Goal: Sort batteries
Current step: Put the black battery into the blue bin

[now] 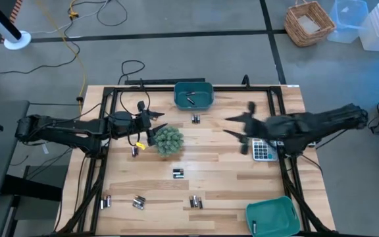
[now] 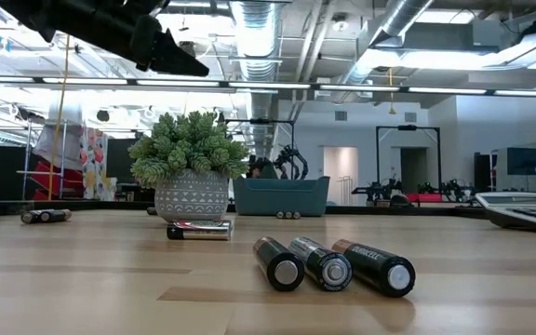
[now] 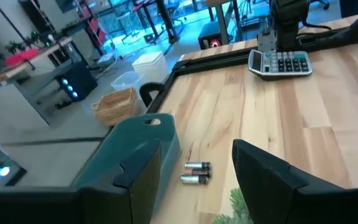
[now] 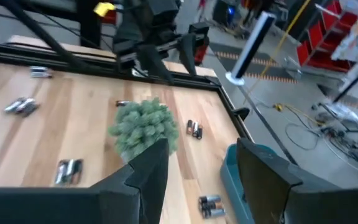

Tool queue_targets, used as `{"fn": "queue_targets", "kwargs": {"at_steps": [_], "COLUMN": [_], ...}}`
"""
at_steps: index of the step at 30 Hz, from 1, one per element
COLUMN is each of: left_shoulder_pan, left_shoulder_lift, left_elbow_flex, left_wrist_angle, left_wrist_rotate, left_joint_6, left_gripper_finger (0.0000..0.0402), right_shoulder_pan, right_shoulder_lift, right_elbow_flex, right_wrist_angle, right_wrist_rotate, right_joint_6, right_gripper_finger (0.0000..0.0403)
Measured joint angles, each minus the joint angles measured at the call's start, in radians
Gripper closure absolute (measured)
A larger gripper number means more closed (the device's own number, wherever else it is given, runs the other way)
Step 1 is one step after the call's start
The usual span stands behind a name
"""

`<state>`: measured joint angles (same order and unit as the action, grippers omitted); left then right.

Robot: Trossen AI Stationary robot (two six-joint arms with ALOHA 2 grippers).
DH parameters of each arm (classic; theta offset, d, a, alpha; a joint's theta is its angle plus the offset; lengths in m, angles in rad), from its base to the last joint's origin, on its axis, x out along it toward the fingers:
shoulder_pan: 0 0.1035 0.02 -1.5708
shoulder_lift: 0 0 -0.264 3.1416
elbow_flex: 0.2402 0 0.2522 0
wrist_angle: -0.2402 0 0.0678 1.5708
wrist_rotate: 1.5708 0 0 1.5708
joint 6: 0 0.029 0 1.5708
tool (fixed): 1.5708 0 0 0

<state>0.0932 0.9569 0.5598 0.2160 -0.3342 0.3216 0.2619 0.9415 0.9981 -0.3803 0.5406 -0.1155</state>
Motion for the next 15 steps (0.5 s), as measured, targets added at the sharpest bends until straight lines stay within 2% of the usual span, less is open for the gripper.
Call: {"fn": "queue_targets", "kwargs": {"at_steps": [4,7,15], "left_shoulder_pan": [0.034,0.076,0.166], "left_shoulder_lift": [0.000,0.000,0.000], "left_elbow_flex": [0.000,0.000,0.000], "left_wrist_angle": [0.009,0.027,0.049], "left_wrist_rotate": [0.104,0.131,0.226], "left_joint_6": [0.033,0.034,-0.058], "left_gripper_finger": [0.0210,0.0210,0.0210], "right_shoulder_pan": [0.074,0.108,0.115], "right_shoulder_lift": [-0.190,-0.310,-0.547], "right_elbow_flex": [-0.095,-0.173,-0.322], "right_wrist_angle": [-0.029,-0.042,-0.058], "right_wrist_rotate": [0.007,0.007,0.007], "right_joint_6": [0.001,-0.010,-0.046], "right_gripper_finger": [0.0202,0.0202,0.0202]}}
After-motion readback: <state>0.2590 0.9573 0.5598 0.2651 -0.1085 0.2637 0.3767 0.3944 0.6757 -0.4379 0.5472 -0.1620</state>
